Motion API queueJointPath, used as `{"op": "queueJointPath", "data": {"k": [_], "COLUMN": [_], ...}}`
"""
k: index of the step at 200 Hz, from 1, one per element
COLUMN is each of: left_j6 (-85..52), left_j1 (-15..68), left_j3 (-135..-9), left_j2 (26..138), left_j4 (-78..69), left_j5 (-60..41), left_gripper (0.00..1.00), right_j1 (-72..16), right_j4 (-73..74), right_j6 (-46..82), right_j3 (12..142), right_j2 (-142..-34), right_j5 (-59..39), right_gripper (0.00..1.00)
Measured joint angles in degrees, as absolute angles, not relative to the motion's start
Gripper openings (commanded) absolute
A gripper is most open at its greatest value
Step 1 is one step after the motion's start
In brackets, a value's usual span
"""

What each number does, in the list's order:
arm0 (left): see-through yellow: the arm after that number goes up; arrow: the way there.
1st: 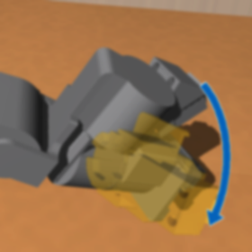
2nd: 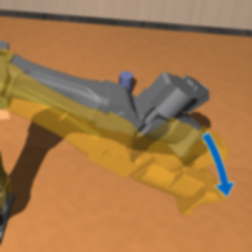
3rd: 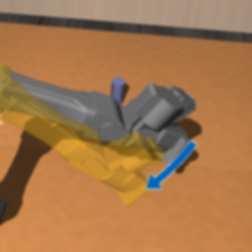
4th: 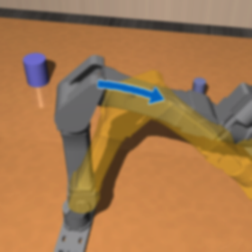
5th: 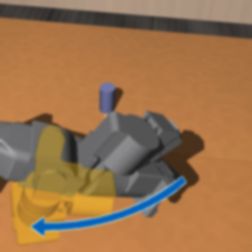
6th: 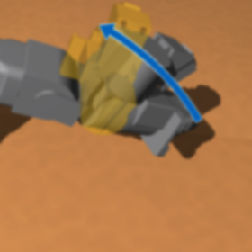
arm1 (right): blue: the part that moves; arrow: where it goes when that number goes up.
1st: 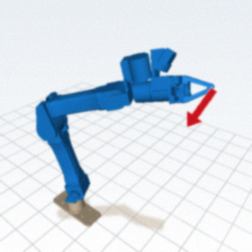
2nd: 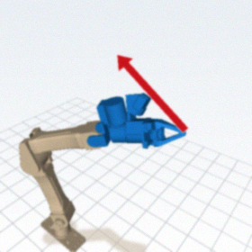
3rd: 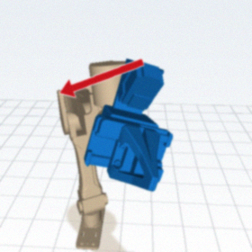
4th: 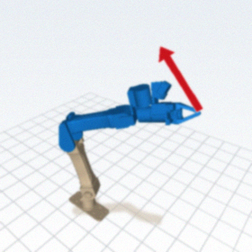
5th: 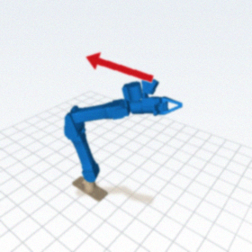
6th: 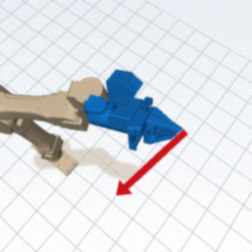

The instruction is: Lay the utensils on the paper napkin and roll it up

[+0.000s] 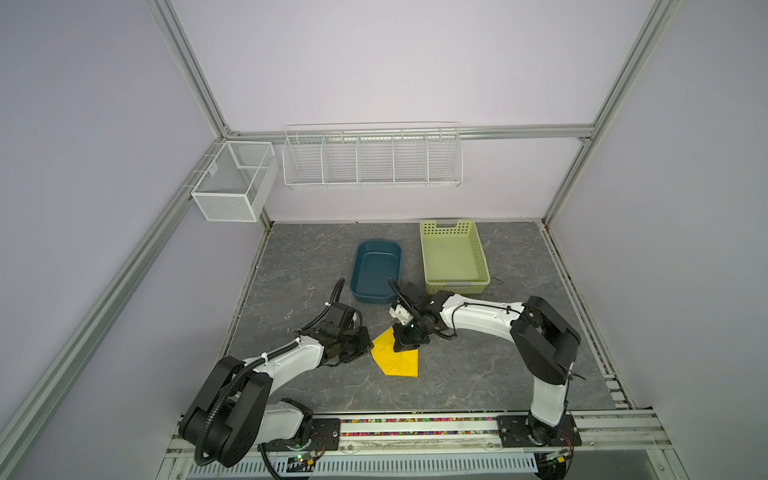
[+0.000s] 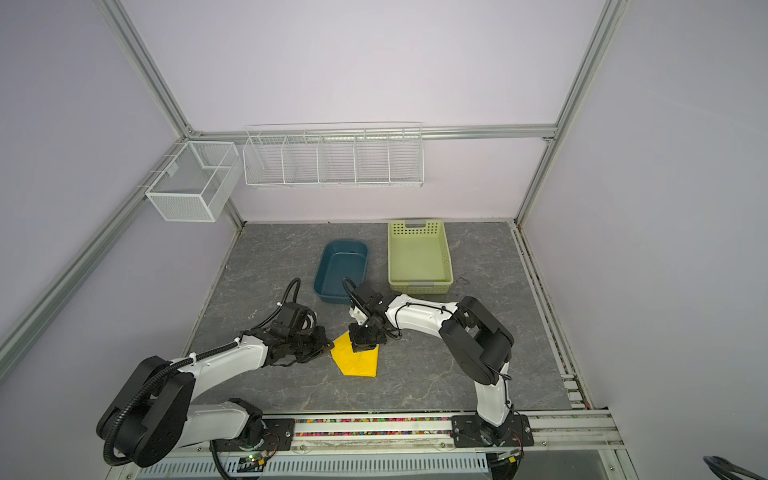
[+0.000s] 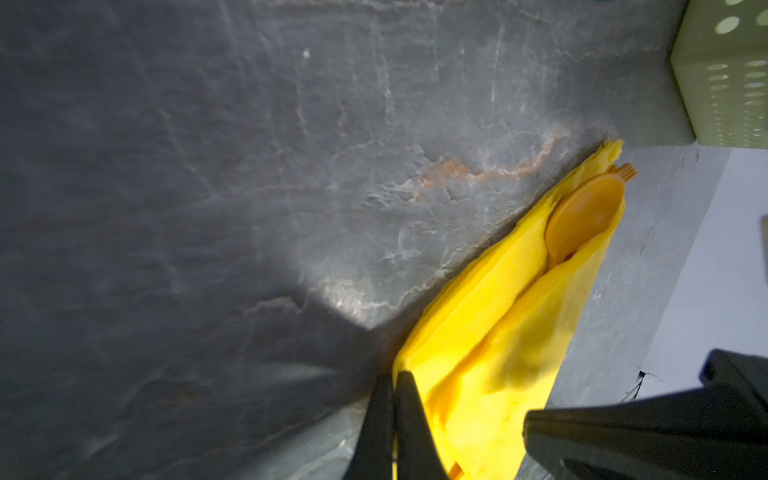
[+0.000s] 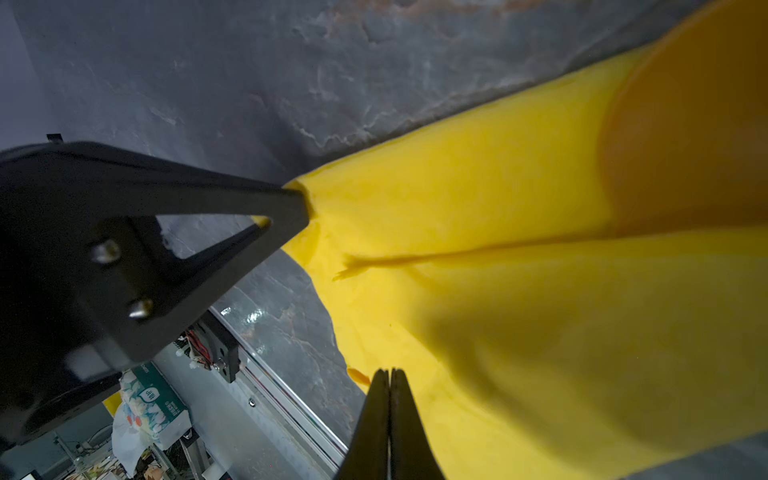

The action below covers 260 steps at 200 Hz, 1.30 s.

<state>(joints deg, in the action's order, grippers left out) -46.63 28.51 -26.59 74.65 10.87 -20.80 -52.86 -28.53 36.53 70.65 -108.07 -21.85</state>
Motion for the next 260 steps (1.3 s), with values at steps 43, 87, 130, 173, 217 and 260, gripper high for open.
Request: {"op": "queueJointPath", "data": {"k": [43,87,130,173,217,260], "left_j6": [-46.63,-46.63,-46.63,-46.65,-46.94,-48.9], "left_j1": [28.51,28.51,28.51,28.51,28.51,29.43], "left_j3": [-26.59,-26.59,-26.59,-26.94,-27.86,-28.8], "left_j2": [74.65,74.65,74.65,74.54,72.53,72.36], "left_j4": [11.09,11.14,11.49,11.92,12.05,9.72], "left_j5": [-20.8,-20.8,-20.8,-20.86,-22.83,-26.57], "left_gripper": [0.01,0.01,0.01,0.01,0.01,0.02], "right_j1": [-55.57,-56.77,-58.11,-58.33,-58.35,-58.35], "right_j4": [-29.43,-30.02,-29.95,-29.45,-27.7,-25.39], "right_j6": [37.17,37.71,37.74,37.8,38.35,39.0], "right_j3": [68.71,67.64,66.87,66.24,65.58,64.66], "right_j2": [-106.74,-106.74,-106.87,-108.09,-108.09,-107.9], "right_j5": [-20.1,-18.85,-18.09,-17.96,-18.35,-19.05], "right_gripper": [0.08,0.08,0.07,0.07,0.07,0.07]}}
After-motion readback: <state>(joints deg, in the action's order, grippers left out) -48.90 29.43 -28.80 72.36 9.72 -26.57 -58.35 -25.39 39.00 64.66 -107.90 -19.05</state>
